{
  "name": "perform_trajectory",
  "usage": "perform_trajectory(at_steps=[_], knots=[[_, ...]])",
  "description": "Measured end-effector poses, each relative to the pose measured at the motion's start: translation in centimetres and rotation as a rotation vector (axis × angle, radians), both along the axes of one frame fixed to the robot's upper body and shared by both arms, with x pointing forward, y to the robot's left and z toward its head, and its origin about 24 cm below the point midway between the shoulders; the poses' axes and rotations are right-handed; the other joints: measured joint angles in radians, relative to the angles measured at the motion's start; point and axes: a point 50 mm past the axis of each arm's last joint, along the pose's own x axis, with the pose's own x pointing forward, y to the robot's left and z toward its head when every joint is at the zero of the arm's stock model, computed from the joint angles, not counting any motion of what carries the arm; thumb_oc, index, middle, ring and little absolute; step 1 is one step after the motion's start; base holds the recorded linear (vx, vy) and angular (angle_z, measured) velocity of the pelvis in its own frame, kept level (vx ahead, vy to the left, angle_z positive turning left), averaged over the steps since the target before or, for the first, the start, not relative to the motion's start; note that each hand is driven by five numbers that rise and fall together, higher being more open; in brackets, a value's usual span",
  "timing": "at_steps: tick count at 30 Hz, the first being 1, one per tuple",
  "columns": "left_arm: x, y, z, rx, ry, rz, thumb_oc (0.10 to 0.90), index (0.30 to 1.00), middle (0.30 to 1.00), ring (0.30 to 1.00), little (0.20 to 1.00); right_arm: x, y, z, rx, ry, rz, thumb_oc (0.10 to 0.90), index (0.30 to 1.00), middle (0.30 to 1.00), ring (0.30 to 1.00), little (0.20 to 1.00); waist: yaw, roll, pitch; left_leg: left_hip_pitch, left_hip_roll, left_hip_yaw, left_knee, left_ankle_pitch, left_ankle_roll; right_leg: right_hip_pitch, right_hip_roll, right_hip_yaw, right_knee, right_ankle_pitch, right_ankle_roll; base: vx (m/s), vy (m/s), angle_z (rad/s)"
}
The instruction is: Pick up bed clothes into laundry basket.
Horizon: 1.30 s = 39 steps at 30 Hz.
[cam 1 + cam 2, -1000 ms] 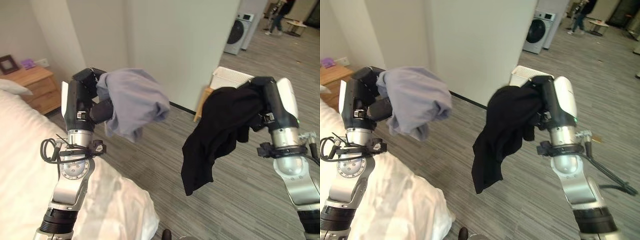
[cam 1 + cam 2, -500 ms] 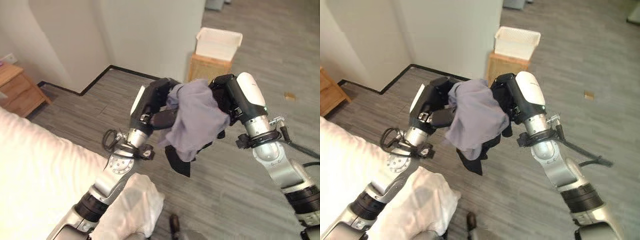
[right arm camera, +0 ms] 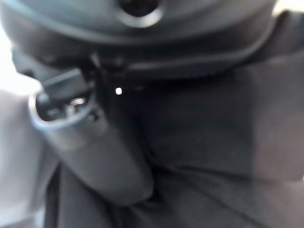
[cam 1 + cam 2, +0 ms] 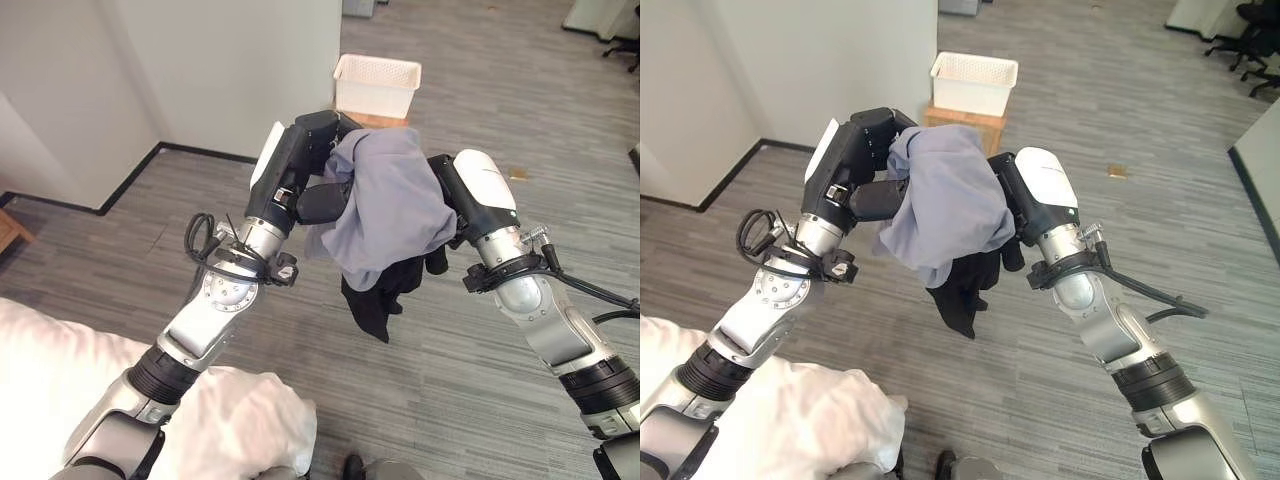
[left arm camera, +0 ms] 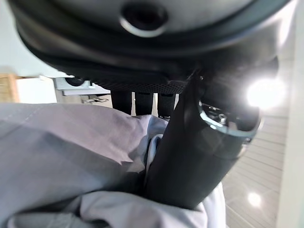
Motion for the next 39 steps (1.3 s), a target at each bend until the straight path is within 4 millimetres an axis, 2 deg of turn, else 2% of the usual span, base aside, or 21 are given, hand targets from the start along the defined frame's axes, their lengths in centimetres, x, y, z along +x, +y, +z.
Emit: perform_trajectory(at_steps=[2,3,5,6,7,8,9,10,11,12,13,14,16,21,24,28,32,33,36,38,39], knots=[[0.1,0.4,0.3,-0.011,-0.01,0.016,0.4,0.3,0.3,0.3,0.3,0.1,0.4,0.6,0.001,-0.022,0.015,0.4,0.3,0.3,0.3,0.3,0.009,0.026,-0.007,-0.006,0.017,0.021,0.004,-0.016,-0.017,-0.001,-0.144,-0.038,-0.043,0.009,0.01,0.12,-0.137,-0.58],[0.1,0.6,0.4,-0.004,-0.015,0.024,0.4,0.3,0.3,0.3,0.3,0.1,0.5,0.5,0.003,-0.019,0.02,0.4,0.3,0.3,0.3,0.3,0.01,0.022,-0.01,-0.005,0.021,0.025,0.005,-0.013,-0.024,0.023,-0.173,-0.034,-0.093,0.041,0.016,0.06,-0.207,-0.42],[0.1,1.2,0.3,0.017,-0.017,0.043,0.4,0.3,0.3,0.3,0.3,0.1,0.8,0.2,0.006,-0.003,0.028,0.4,0.3,0.3,0.3,0.3,0.02,-0.009,-0.026,0.002,0.031,0.054,0.005,-0.003,-0.061,0.077,-0.221,-0.089,-0.252,0.134,0.012,0.09,-0.166,-0.5],[0.1,2.0,0.0,0.037,-0.009,0.07,0.4,0.3,0.3,0.3,0.3,0.2,1.2,-0.2,0.022,0.014,0.041,0.4,0.3,0.3,0.3,0.3,0.031,-0.056,-0.05,0.004,0.03,0.081,0.016,-0.008,-0.1,0.109,-0.241,-0.107,-0.369,0.288,-0.027,0.14,-0.224,-0.83],[-0.1,3.0,-0.9,0.036,0.021,0.1,0.4,0.3,0.3,0.3,0.3,0.2,1.6,-0.9,0.047,0.033,0.051,0.4,0.3,0.3,0.3,0.3,0.04,-0.081,-0.069,0.003,0.041,0.102,0.053,-0.023,-0.129,0.139,-0.215,-0.107,-0.427,0.37,-0.002,0.06,-0.277,-0.87],[-0.2,3.2,-2.0,0.018,0.061,0.11,0.4,0.3,0.3,0.3,0.3,0.1,1.5,-1.3,0.051,0.046,0.044,0.4,0.3,0.3,0.3,0.3,0.038,-0.059,-0.073,-0.03,0.088,0.092,0.089,-0.053,-0.142,0.14,-0.178,-0.089,-0.447,0.375,-0.008,0.12,-0.499,-0.64],[-0.4,2.9,-2.9,-0.002,0.095,0.097,0.4,0.3,0.3,0.3,0.3,0.1,0.8,-1.6,0.032,0.061,0.02,0.4,0.3,0.3,0.3,0.3,0.02,-0.006,-0.085,0.001,0.11,0.012,-0.017,0.005,-0.183,0.123,-0.137,-0.05,-0.423,0.364,0.006,0.07,-0.441,-0.59],[-0.5,2.6,-3.4,-0.011,0.112,0.086,0.4,0.3,0.3,0.3,0.3,0.1,0.2,-1.9,0.019,0.077,-0.003,0.4,0.3,0.3,0.3,0.3,0.022,0.021,-0.077,0.02,0.145,0.022,-0.029,0.038,-0.191,0.088,-0.133,-0.006,-0.364,0.332,0.035,0.11,-0.444,-0.42],[-0.5,2.3,-3.9,-0.019,0.129,0.082,0.4,0.3,0.3,0.3,0.3,-0.2,-0.7,-2.9,0.005,0.112,-0.037,0.4,0.3,0.3,0.3,0.3,-0.007,0.021,-0.075,0.028,0.165,-0.003,-0.027,0.04,-0.198,0.065,-0.131,0.1,-0.333,0.27,0.064,0.09,-0.367,-0.17],[-0.3,2.4,-4.0,-0.021,0.128,0.097,0.4,0.3,0.3,0.3,0.3,-0.4,-1.1,-3.5,-0.003,0.137,-0.054,0.4,0.3,0.3,0.3,0.3,-0.027,-0.016,-0.077,0.027,0.145,-0.015,-0.026,0.044,-0.214,0.125,-0.134,0.194,-0.502,0.313,0.044,0.09,-0.354,0.09],[-0.1,2.9,-3.5,-0.002,0.11,0.112,0.4,0.3,0.3,0.3,0.3,-0.4,-1.1,-3.8,-0.001,0.147,-0.06,0.4,0.3,0.3,0.3,0.3,-0.036,-0.072,-0.075,0.031,0.132,-0.016,-0.027,0.042,-0.238,0.142,-0.165,0.221,-0.557,0.411,0.069,0.12,-0.368,0.07],[0.0,3.1,-3.5,0.007,0.102,0.127,0.4,0.3,0.3,0.3,0.3,-0.5,-1.3,-4.0,0.004,0.153,-0.066,0.4,0.3,0.3,0.3,0.3,-0.039,-0.088,-0.076,0.03,0.144,-0.017,-0.027,0.049,-0.257,0.149,-0.152,0.225,-0.571,0.36,0.09,0.07,-0.235,-0.17],[0.2,2.8,-4.1,0.012,0.116,0.146,0.4,0.3,0.3,0.3,0.3,-0.7,-2.3,-4.0,0.019,0.154,-0.108,0.4,0.3,0.3,0.3,0.3,-0.049,-0.046,-0.06,0.015,0.212,-0.027,-0.034,0.058,-0.278,0.16,-0.084,0.227,-0.597,0.352,0.076,0.05,-0.368,-0.03],[1.4,4.6,-5.8,0.121,0.16,0.24,0.4,0.3,0.3,0.3,0.3,-1.3,-4.3,-4.1,-0.027,0.195,-0.164,0.4,0.3,0.3,0.3,0.3,-0.088,-0.009,-0.072,-0.001,0.236,-0.08,-0.027,0.061,-0.31,0.165,-0.045,0.214,-0.598,0.34,0.061,0.08,-0.357,0.09],[2.6,9.0,-6.1,0.251,0.202,0.376,0.4,0.3,0.3,0.3,0.3,-1.3,-4.6,-4.2,-0.027,0.232,-0.146,0.4,0.3,0.3,0.3,0.3,-0.09,-0.009,-0.074,-0.012,0.255,-0.107,-0.013,0.072,-0.316,0.182,-0.024,0.188,-0.6,0.329,0.047,0.01,-0.306,0.26],[3.9,15.2,-6.8,0.269,0.322,0.658,0.4,0.3,0.3,0.3,0.3,-1.4,-4.7,-4.4,0.004,0.26,-0.136,0.4,0.3,0.3,0.3,0.3,-0.072,-0.01,-0.067,-0.17,0.276,-0.141,0.165,0.123,-0.292,0.191,-0.009,0.11,-0.601,0.31,0.004,0.09,-0.162,0.63],[3.8,15.4,-7.2,0.301,0.334,0.67,0.4,0.3,0.3,0.3,0.3,-1.6,-5.2,-5.3,-0.015,0.3,-0.152,0.4,0.3,0.3,0.3,0.3,-0.061,-0.02,-0.059,-0.228,0.238,0.017,0.13,0.137,-0.277,0.231,-0.047,0.007,-0.607,0.286,0.015,0.25,0.087,0.76],[3.8,15.1,-6.9,0.307,0.316,0.657,0.4,0.3,0.3,0.3,0.3,-1.6,-5.6,-5.8,-0.019,0.319,-0.171,0.4,0.3,0.3,0.3,0.3,-0.055,-0.019,-0.061,-0.219,0.218,0.023,0.103,0.141,-0.226,0.225,-0.057,0.002,-0.607,0.284,0.018,0.42,0.137,0.44],[3.4,14.9,-6.8,0.313,0.298,0.63,0.4,0.3,0.3,0.3,0.3,-1.6,-6.2,-7.7,-0.02,0.399,-0.2,0.4,0.3,0.3,0.3,0.3,-0.041,-0.059,-0.062,-0.248,0.143,0.021,0.047,0.166,-0.226,0.226,-0.097,0.05,-0.606,0.257,0.027,0.53,0.217,0.9],[2.6,15.4,-6.9,0.301,0.29,0.637,0.4,0.3,0.3,0.3,0.3,-1.6,-5.9,-8.7,-0.001,0.431,-0.196,0.4,0.3,0.3,0.3,0.3,-0.017,-0.079,-0.054,-0.273,0.138,0.033,0.094,0.159,-0.166,0.224,-0.099,0.075,-0.599,0.272,0.025,0.6,0.246,0.27],[1.8,16.4,-7.1,0.326,0.301,0.662,0.4,0.3,0.3,0.3,0.3,-1.6,-4.7,-9.8,0.028,0.462,-0.161,0.4,0.3,0.3,0.3,0.3,0.01,-0.102,-0.054,-0.296,0.148,0.035,0.166,0.106,-0.168,0.23,-0.1,0.093,-0.599,0.259,-0.004,0.6,0.257,-0.18]])
